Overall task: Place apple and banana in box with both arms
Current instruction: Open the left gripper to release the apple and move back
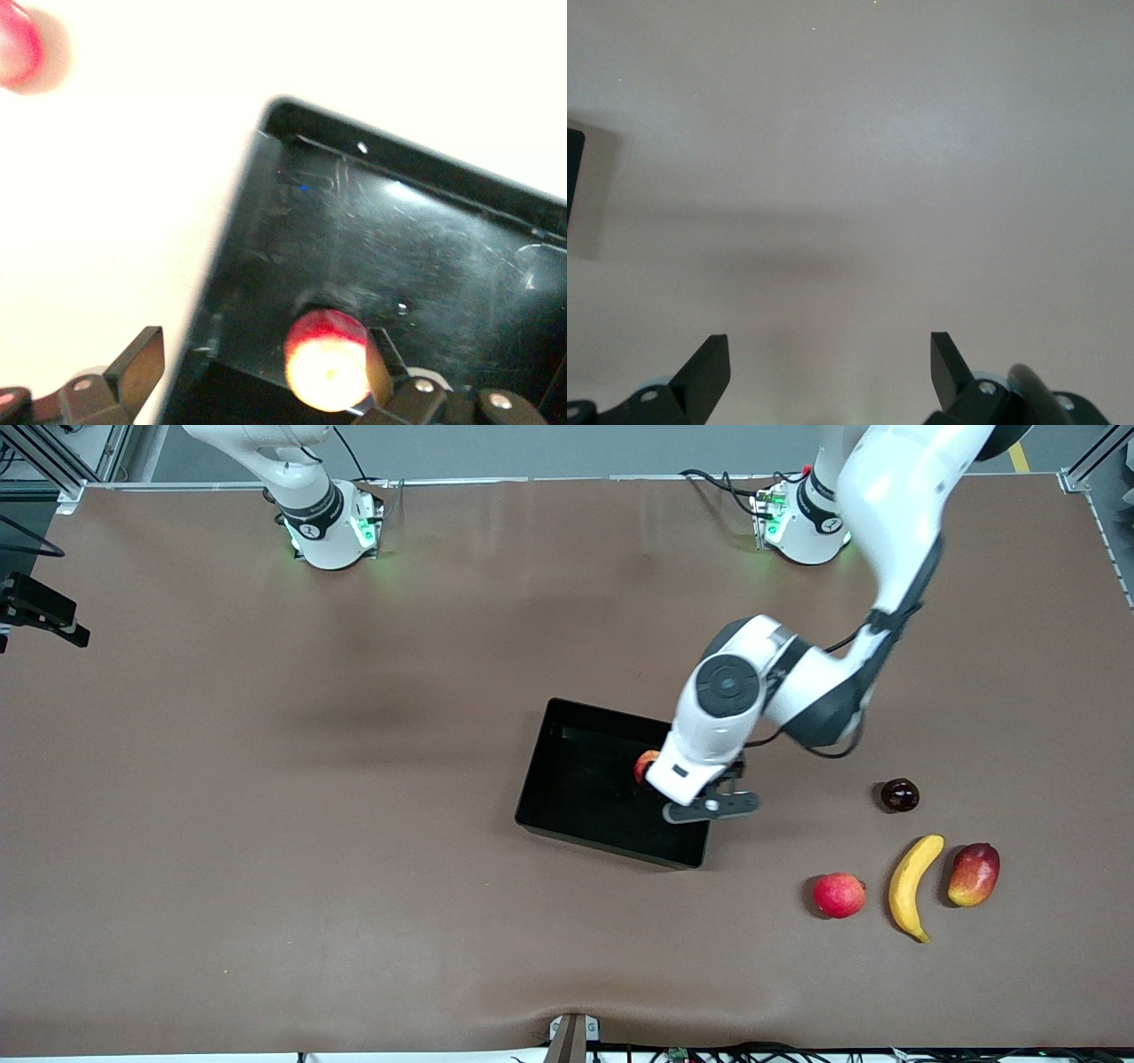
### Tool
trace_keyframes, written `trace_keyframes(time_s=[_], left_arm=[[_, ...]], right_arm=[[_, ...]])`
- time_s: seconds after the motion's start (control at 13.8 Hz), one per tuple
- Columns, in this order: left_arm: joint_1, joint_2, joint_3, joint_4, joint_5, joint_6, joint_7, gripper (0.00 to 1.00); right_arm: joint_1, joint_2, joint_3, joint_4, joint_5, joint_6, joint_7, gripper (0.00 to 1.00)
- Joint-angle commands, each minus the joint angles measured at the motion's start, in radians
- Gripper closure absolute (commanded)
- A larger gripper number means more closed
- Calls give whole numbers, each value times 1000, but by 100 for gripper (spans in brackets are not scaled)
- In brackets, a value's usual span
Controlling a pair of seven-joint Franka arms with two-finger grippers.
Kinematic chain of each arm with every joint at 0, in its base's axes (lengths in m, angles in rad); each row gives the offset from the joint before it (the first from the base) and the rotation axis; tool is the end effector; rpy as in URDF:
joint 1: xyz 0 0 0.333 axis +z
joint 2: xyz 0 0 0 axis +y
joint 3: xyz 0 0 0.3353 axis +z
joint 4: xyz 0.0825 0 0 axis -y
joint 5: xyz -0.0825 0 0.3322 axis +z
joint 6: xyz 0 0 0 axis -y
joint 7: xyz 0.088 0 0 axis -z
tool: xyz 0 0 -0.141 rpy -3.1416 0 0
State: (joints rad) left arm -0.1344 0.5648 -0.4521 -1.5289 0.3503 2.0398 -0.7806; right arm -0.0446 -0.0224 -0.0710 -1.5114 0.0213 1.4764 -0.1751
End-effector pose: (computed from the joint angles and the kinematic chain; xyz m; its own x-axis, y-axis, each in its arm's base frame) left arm 0.5901 -0.2983 0.3597 0.9936 0.0965 0.0581 0.0994 -0.9937 -0.0507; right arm 0.4826 -0.0533 0.6373 0.9981 0.0615 -0.0085 0.0612 -0.9978 -0.0247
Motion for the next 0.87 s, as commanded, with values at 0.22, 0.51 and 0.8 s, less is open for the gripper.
trace_keyframes(time_s=[0.22,0.51,0.8], left_arm=[[189,-5,-4,44,-13,-70,434,0],[327,58,3,49,21,-12,758,0],[432,133,4,41,24,140,1006,0]], right_arm=[[-31,-5,26,11,-20,-8,-3,0],[-34,-5,25,10,-20,-4,17,0],[-34,-5,25,7,-18,-16,54,0]])
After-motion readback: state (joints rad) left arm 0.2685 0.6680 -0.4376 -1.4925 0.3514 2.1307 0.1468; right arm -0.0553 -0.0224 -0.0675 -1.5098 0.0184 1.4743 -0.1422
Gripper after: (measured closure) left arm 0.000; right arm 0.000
